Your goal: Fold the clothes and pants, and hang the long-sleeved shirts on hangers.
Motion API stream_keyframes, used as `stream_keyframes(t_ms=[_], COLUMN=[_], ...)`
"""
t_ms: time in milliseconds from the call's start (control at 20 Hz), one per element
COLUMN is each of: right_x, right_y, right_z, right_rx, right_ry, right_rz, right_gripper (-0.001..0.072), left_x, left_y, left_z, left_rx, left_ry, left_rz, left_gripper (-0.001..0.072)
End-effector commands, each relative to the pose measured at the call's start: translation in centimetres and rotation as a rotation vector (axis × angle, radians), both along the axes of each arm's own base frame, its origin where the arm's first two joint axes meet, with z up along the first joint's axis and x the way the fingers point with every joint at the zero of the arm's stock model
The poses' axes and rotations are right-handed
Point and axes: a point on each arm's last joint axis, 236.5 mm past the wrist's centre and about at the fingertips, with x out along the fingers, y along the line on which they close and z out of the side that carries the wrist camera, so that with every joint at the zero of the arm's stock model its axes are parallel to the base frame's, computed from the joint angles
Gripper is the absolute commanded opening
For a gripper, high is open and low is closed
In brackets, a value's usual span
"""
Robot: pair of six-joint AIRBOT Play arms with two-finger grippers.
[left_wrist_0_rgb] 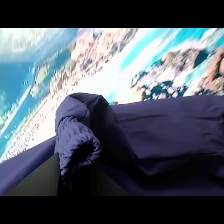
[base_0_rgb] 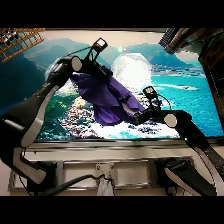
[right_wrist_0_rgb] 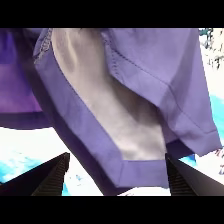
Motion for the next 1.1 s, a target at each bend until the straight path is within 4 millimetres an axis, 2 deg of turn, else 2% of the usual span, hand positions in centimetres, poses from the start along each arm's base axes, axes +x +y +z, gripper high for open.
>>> stream_keyframes(t_ms=[0,100,200,300,400,650,800,850,900,950,1000,1050], right_x=[0.4,0.4,-0.5,-2.0,-2.4,0.2,1.6,2.0,2.4,2.9,3.5,4.3], right_y=[-0.3,-0.2,0.4,1.0,0.8,-2.5,-2.3,-2.1,-1.8,-1.5,-1.2,-0.8], right_z=[-0.9,-1.0,-1.3,-1.8,-2.8,-4.5,-5.6,-6.2,-6.7,-6.8,-6.6,-5.8], right_rx=[-0.051,-0.048,-0.028,-0.071,-0.144,-0.298,-0.310,-0.306,-0.289,-0.259,-0.226,-0.186], right_ry=[-0.022,-0.017,0.022,0.048,0.019,-0.066,-0.095,-0.097,-0.096,-0.092,-0.096,-0.111], right_rz=[0.068,0.067,0.073,0.146,0.213,0.161,0.159,0.160,0.135,0.083,0.031,-0.023], right_gripper=[0.0720,0.0720,0.0719,0.0716,0.0713,0.0705,0.0696,0.0629,0.0431,0.0198,0.0028,0.0020], left_x=[-1.3,-2.0,-2.3,-2.3,-2.3,-2.3,-2.3,-2.3,-2.3,-2.3,-2.4,-2.4], left_y=[0.3,0.3,0.2,0.2,0.2,0.2,0.2,0.2,0.2,0.2,0.3,0.3], left_z=[5.0,5.5,5.2,5.2,5.2,5.2,5.2,5.2,5.2,5.2,5.3,5.6], left_rx=[-0.031,-0.027,-0.020,-0.019,-0.019,-0.020,-0.020,-0.020,-0.020,-0.020,-0.020,-0.022], left_ry=[-0.048,-0.041,-0.026,-0.025,-0.025,-0.025,-0.025,-0.025,-0.025,-0.025,-0.027,-0.033], left_rz=[-0.004,-0.017,-0.025,-0.025,-0.025,-0.025,-0.025,-0.025,-0.025,-0.025,-0.025,-0.025], left_gripper=[0.0008,0.0009,0.0009,0.0009,0.0009,0.0009,0.0008,0.0008,0.0009,0.0009,0.0009,0.0009])
